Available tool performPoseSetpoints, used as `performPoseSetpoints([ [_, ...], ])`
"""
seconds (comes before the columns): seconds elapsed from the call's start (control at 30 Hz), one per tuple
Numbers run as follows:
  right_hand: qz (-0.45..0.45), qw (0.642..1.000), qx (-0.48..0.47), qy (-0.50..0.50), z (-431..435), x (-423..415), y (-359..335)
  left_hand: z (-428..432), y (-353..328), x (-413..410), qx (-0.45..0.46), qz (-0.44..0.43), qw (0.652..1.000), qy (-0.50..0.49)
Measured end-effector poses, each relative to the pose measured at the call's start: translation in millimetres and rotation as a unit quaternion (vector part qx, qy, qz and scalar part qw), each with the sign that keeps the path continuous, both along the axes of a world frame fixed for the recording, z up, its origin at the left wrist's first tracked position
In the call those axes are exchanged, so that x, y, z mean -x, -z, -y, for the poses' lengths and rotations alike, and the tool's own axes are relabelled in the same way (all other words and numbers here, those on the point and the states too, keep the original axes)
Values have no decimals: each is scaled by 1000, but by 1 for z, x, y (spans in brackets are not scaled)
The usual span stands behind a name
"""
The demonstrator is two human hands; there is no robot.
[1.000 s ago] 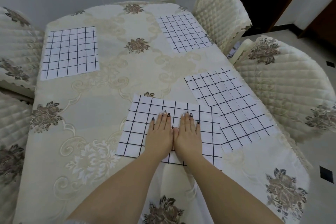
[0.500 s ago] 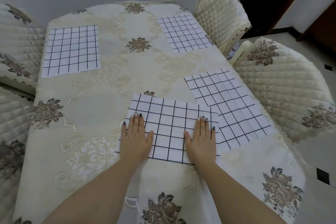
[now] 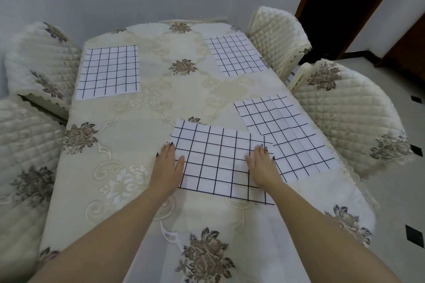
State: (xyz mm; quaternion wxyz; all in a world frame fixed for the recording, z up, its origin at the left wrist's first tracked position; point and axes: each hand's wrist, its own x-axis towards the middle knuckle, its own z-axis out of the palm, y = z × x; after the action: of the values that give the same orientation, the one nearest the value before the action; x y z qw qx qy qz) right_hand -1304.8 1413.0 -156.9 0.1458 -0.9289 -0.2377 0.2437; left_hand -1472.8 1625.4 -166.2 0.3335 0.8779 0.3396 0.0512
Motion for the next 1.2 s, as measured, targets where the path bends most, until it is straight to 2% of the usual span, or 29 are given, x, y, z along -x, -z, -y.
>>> performPoseSetpoints([
  [0.07, -50, 996, -79, 11, 1, 3, -19, 17, -15, 6, 92, 93, 988, -82],
  [0.13, -97, 984, -142, 37, 3, 7, -35, 34, -28, 9, 198, 153, 951, -179],
  [0.17, -115, 978, -165, 52, 3, 7, -41, 41, -33, 10, 262, 178, 920, -232],
  [0.27, -180, 955, -215, 94, 0, 2, -48, 58, -44, 12, 457, 256, 774, -356],
  [0.33, -223, 933, -258, 112, -3, -5, -49, 68, -48, 16, 514, 279, 715, -383],
  [0.43, -284, 903, -295, 133, -11, -14, -53, 84, -52, 22, 557, 300, 650, -421],
  [0.5, -308, 896, -293, 129, -16, -21, -55, 92, -53, 25, 570, 313, 613, -449],
  [0.57, -314, 901, -277, 113, -21, -31, -56, 100, -51, 28, 568, 321, 591, -474],
  [0.7, -302, 922, -230, 75, -37, -50, -54, 117, -44, 30, 540, 297, 587, -525],
  [0.77, -283, 935, -206, 51, -46, -61, -50, 125, -40, 30, 545, 290, 574, -538],
  [0.93, -148, 982, -97, -63, -67, -83, -44, 139, -32, 25, 572, 304, 531, -547],
  [1.03, -99, 985, -69, -121, -79, -88, -42, 143, -32, 20, 575, 317, 519, -548],
  [1.2, -41, 982, -23, -184, -97, -96, -25, 141, -32, 14, 578, 311, 528, -540],
])
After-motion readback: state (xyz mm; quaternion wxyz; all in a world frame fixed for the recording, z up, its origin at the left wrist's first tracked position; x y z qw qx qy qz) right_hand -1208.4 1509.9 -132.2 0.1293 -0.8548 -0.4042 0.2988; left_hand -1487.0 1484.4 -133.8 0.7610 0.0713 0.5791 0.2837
